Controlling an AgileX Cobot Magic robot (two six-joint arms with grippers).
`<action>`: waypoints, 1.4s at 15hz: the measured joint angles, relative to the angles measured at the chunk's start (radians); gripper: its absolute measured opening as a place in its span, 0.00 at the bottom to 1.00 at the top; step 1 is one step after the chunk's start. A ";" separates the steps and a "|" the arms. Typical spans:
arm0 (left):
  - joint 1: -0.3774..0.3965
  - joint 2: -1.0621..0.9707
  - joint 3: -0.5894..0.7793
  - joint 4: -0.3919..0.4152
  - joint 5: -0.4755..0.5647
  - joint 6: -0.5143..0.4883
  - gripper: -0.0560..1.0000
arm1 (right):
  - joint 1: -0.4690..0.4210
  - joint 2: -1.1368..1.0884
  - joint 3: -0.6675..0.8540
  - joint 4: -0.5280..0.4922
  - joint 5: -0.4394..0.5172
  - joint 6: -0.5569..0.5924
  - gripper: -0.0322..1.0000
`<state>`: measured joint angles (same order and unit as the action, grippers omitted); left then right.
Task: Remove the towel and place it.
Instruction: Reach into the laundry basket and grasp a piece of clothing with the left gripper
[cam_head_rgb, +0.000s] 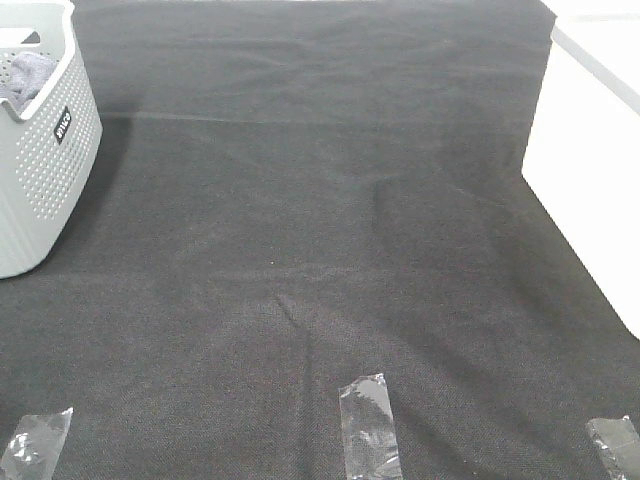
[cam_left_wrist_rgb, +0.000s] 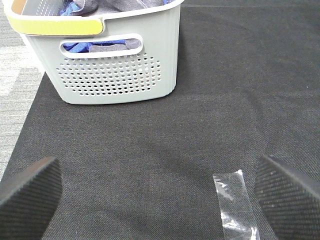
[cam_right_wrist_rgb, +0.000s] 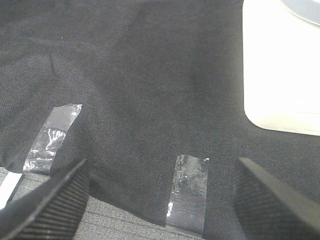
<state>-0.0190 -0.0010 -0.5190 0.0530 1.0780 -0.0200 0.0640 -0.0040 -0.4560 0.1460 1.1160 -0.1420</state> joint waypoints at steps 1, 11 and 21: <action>0.000 0.025 0.000 0.000 0.000 0.000 0.99 | 0.000 0.000 0.000 0.000 0.000 0.000 0.77; 0.000 0.694 -0.484 0.128 0.139 0.602 0.99 | 0.000 0.000 0.000 0.000 0.000 0.000 0.77; 0.013 1.578 -1.091 0.512 0.132 0.960 0.99 | 0.000 0.000 0.000 0.000 0.000 0.000 0.77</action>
<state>-0.0060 1.5770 -1.6100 0.5650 1.2100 0.9400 0.0640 -0.0040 -0.4560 0.1460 1.1160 -0.1420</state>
